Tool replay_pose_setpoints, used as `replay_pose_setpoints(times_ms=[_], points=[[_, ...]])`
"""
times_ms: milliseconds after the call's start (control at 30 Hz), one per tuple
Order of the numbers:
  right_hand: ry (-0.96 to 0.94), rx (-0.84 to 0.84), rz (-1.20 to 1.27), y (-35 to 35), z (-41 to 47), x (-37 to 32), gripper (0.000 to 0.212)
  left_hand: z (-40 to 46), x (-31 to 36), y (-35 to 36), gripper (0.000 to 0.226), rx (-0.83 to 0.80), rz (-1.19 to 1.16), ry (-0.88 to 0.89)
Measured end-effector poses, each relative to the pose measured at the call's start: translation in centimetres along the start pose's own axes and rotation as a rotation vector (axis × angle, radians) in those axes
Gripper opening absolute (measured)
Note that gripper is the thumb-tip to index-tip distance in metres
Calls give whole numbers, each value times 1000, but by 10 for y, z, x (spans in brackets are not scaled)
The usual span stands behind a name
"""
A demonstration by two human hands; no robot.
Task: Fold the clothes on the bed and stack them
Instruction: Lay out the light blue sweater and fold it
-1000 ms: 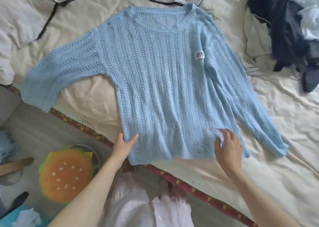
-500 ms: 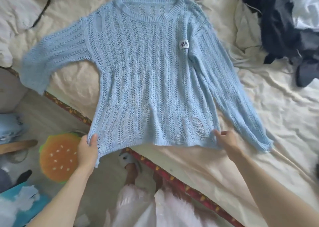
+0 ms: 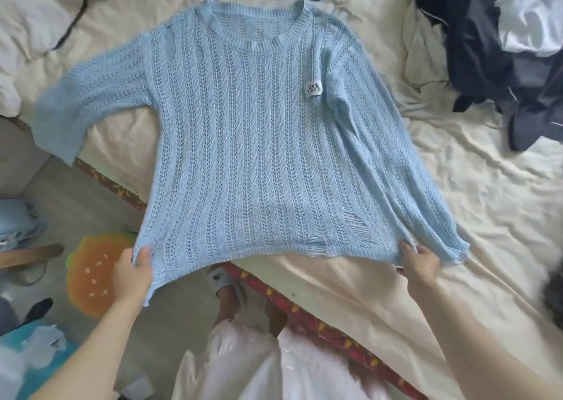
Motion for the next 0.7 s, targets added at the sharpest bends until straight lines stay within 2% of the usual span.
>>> replay_pose_setpoints(times_ms=[167, 233, 300, 367, 467, 700], points=[[-124, -46, -213, 6, -12, -7, 10, 5, -9, 17, 25, -71, 86, -125], [-201, -53, -322, 7, -18, -13, 20, 4, -6, 23, 29, -139, 106, -162], [-329, -46, -452, 9, -28, -24, 41, 1, 0, 29, 40, -234, 114, -160], [-516, -54, -551, 13, -42, -38, 53, -1, 6, 32, 50, -329, 150, -107], [-742, -85, -627, 22, -64, -59, 56, -1, 15, 32, 53, -399, 174, -12], [-1031, -222, -683, 82, -136, -116, 61, 25, 41, 3, 48, -337, 145, 181]])
Point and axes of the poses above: each hand's wrist, its own z-axis towards the middle knuckle, its own y-axis out of the palm, x = y × z, the point moved 5 cm from there along z, towards the middle knuckle, and after that the axes turned 10 degrees about x, right-handed, at the moved point
